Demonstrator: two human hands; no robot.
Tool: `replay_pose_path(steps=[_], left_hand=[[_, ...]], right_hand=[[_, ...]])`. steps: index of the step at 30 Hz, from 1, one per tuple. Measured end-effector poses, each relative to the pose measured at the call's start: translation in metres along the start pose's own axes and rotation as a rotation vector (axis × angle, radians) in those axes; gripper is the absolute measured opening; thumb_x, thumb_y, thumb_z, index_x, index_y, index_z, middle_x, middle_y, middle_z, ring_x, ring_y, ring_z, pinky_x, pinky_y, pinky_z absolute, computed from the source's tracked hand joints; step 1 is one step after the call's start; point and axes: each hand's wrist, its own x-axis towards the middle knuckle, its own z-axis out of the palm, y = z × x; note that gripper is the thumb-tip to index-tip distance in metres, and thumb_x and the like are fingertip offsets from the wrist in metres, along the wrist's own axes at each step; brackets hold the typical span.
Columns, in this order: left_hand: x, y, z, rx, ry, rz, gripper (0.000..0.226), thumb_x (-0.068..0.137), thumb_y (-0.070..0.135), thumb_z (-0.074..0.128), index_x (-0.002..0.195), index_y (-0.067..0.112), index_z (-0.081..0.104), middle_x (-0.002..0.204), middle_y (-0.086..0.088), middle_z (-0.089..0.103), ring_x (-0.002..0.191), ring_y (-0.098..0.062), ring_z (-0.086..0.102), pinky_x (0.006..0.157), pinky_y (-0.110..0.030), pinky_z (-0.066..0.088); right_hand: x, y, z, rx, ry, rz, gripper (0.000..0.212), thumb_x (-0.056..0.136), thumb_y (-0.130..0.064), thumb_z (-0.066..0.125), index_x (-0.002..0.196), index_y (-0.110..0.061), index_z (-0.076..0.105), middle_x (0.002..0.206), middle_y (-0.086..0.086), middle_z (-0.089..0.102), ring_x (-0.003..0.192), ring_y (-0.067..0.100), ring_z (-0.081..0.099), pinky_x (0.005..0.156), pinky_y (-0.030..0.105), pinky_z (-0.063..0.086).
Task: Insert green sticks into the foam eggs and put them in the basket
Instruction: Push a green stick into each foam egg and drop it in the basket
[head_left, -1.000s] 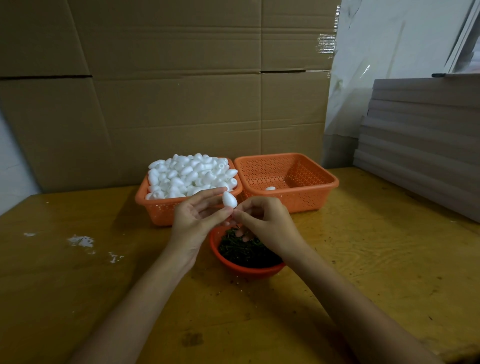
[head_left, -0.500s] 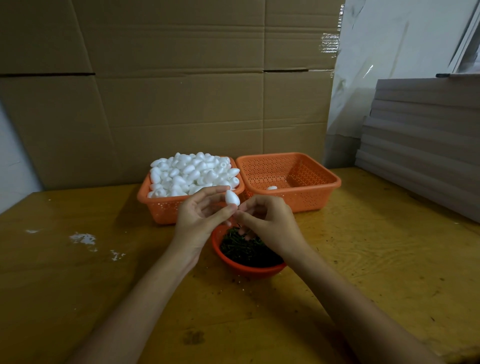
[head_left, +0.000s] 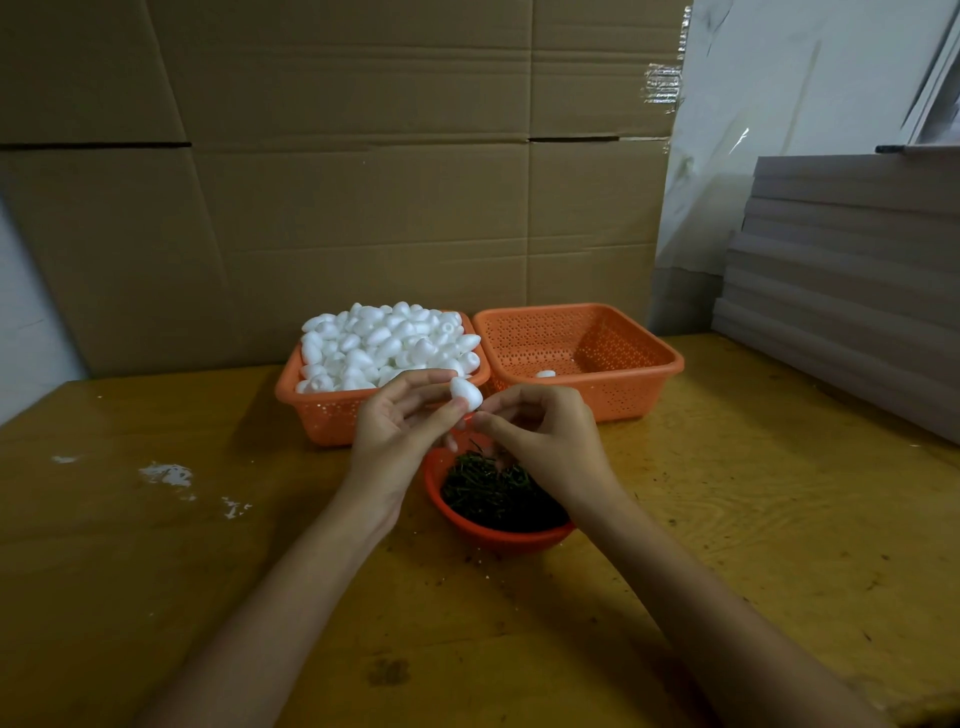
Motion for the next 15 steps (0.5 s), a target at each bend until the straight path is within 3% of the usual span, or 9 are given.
replay_pose_path(steps=[6,11,15], left_hand=[[0.0,-0.003,0.0,0.039,0.031,0.019,0.031,0.086,0.009,0.085,0.114,0.011,0.073,0.107,-0.012,0.081,0.083,-0.02,0.076,0.064,-0.025,0.06],[0.0,-0.006,0.0,0.039,0.038,0.045,0.039,0.082,0.024,0.085,0.12,0.018,0.075,0.108,-0.009,0.081,0.089,-0.021,0.078,0.067,-0.025,0.06],[0.003,-0.01,-0.003,0.075,0.132,0.08,0.02,0.096,0.018,0.077,0.116,0.02,0.076,0.103,-0.008,0.081,0.076,-0.013,0.07,0.058,-0.024,0.056]], right_hand=[[0.001,0.0,-0.001,-0.028,0.083,-0.021,0.01,0.087,-0.016,0.085,0.09,-0.022,0.077,0.079,-0.007,0.077,0.068,0.012,0.076,0.067,0.042,0.065],[0.001,-0.002,-0.005,-0.043,0.15,-0.06,0.01,0.088,-0.015,0.084,0.092,-0.023,0.079,0.081,-0.008,0.077,0.071,0.011,0.075,0.067,0.039,0.065],[0.012,0.002,-0.029,-0.034,0.341,-0.047,0.008,0.091,-0.019,0.079,0.098,-0.022,0.079,0.085,-0.006,0.077,0.073,0.012,0.075,0.067,0.038,0.066]])
